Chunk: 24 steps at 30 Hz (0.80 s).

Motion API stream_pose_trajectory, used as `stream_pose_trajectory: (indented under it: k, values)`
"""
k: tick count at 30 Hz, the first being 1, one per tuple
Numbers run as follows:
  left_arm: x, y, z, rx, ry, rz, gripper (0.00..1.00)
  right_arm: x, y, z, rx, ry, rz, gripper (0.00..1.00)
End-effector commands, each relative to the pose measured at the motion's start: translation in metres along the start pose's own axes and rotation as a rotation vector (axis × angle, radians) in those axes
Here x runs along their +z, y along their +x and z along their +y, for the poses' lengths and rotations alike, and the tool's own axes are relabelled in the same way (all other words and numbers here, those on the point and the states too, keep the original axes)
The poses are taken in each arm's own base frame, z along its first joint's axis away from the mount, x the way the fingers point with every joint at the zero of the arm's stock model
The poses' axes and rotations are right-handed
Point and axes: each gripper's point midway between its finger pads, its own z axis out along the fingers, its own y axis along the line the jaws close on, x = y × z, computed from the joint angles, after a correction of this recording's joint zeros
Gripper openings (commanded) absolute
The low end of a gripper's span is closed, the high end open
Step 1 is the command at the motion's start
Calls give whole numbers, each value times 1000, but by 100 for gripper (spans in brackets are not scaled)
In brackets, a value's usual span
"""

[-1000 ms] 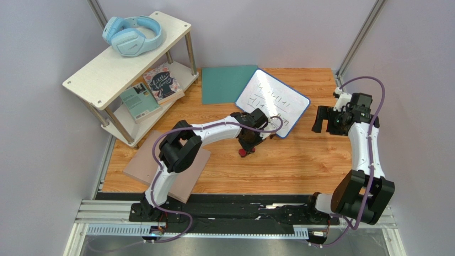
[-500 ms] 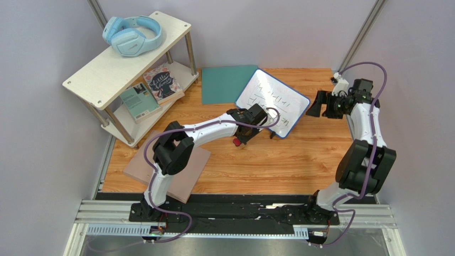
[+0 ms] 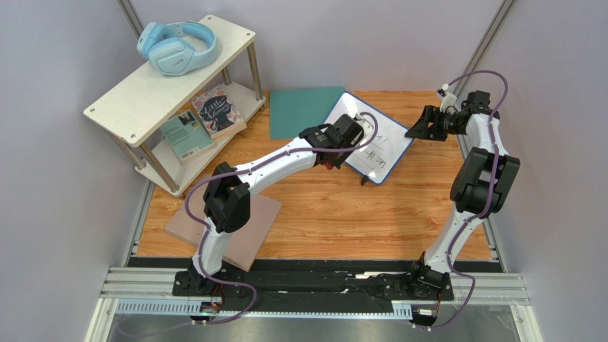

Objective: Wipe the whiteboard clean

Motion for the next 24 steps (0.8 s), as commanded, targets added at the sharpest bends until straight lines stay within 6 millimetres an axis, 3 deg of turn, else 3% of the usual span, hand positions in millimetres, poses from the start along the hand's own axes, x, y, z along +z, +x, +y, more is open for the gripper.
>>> stream_pose_trajectory:
  k: [1,10,13,19,20,24]
  values:
    - [-3,-42,15,-135,21,-95,0,4,-8,19,-53,-124,-17,76]
    - [14,-89,49,-281,-38,-251,0,12,-3,38,-125,-215,-29,49]
    - [17,-101,65,-335,-116,-307,0,12,-2,39,-131,-228,-30,35]
    - [21,-116,73,-404,-132,-377,0,12,15,43,-144,-272,26,10]
    - [22,-119,74,-415,-126,-388,0,12,15,42,-177,-277,29,0]
    - [27,-129,78,-443,-122,-434,0,12,28,41,-204,-282,75,0]
